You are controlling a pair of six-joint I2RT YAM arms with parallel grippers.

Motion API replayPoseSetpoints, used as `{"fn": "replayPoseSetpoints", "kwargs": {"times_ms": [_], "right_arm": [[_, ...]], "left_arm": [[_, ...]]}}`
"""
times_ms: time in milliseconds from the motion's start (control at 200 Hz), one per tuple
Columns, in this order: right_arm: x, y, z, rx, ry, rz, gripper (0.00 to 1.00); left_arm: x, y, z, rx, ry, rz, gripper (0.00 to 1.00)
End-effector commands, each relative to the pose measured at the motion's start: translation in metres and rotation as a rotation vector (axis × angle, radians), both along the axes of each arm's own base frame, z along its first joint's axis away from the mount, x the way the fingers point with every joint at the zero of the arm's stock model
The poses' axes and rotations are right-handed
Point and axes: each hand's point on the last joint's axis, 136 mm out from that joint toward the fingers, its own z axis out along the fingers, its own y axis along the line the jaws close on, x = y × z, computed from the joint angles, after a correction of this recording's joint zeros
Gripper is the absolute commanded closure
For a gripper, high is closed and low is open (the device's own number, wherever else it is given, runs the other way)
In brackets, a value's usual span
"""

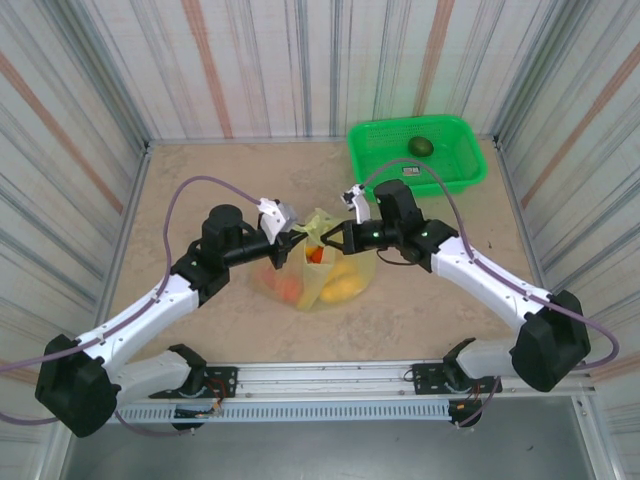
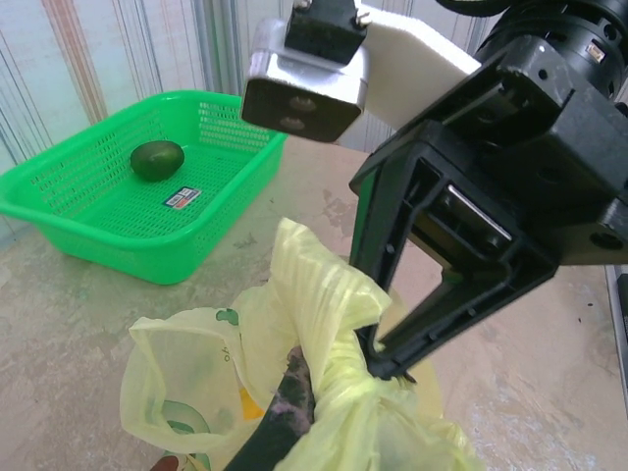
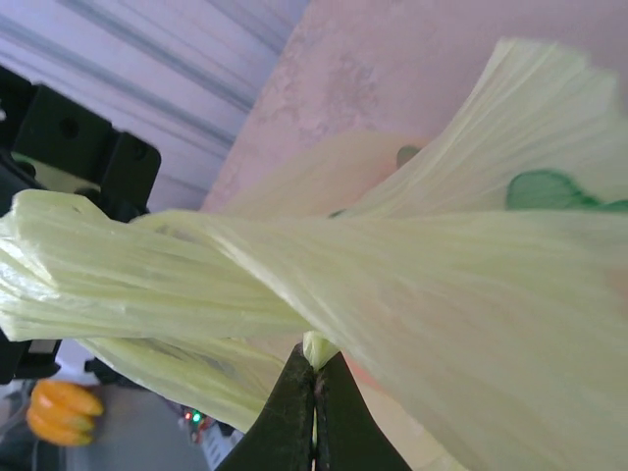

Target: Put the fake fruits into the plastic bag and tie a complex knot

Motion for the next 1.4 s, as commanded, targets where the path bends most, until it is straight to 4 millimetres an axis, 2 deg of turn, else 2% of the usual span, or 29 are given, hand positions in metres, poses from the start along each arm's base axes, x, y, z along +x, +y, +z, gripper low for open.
{"fn": "replayPoseSetpoints", "kwargs": {"times_ms": [0,120,190,291,486,526,611,671,751,877,932,1007,1097,1207,1313,1393], "right_arm": [[0.015,-0.016,0.009,0.005,-0.059,-0.105,1.0],[0.017,-0.022,0.01,-0.011,-0.078,-0.124,1.0],[0.016,-0.022,0.008,-0.023,-0.081,-0.12,1.0],[0.006,-0.018,0.009,-0.021,-0.076,-0.057,1.0],[-0.026,-0.015,0.045,0.096,-0.1,0.08,0.79],[-0.029,-0.017,0.049,0.103,-0.103,0.078,0.81],[-0.03,-0.018,0.053,0.119,-0.092,0.068,0.91],[-0.03,-0.016,0.052,0.141,-0.058,0.067,0.95],[-0.037,-0.006,0.051,0.178,-0.018,0.093,0.94],[-0.058,0.013,0.043,0.138,-0.029,0.165,0.82],[-0.055,0.01,0.037,0.094,-0.028,0.157,0.73],[-0.04,-0.001,0.041,0.064,-0.05,0.105,0.63],[-0.021,-0.015,0.062,0.095,-0.065,0.041,0.63],[-0.016,-0.018,0.092,0.147,-0.065,0.062,0.62],[-0.013,-0.02,0.112,0.174,-0.063,0.084,0.55],[-0.009,-0.019,0.123,0.201,-0.042,0.103,0.43]], "left_arm": [[0.004,0.001,0.008,-0.028,-0.019,0.017,0.96],[0.004,0.0,0.008,-0.029,-0.018,0.01,0.96],[0.003,0.0,0.008,-0.025,-0.021,0.005,1.0],[0.005,0.002,0.006,-0.008,-0.03,0.017,1.0],[0.006,0.004,0.007,0.002,-0.047,0.032,1.0],[0.006,0.004,0.007,0.003,-0.049,0.032,1.0],[0.008,0.006,0.008,0.003,-0.055,0.044,1.0],[0.01,0.007,0.008,0.004,-0.056,0.061,1.0],[0.012,0.01,0.009,0.006,-0.059,0.079,1.0],[0.012,0.011,0.008,0.01,-0.067,0.088,1.0],[0.011,0.011,0.009,0.008,-0.074,0.08,1.0],[0.008,0.009,0.01,0.003,-0.081,0.062,1.0],[0.004,0.008,0.011,-0.002,-0.088,0.041,1.0],[0.001,0.006,0.01,0.003,-0.094,0.029,1.0],[0.0,0.005,0.01,0.007,-0.101,0.02,1.0],[-0.002,0.004,0.011,0.006,-0.105,0.013,1.0]]}}
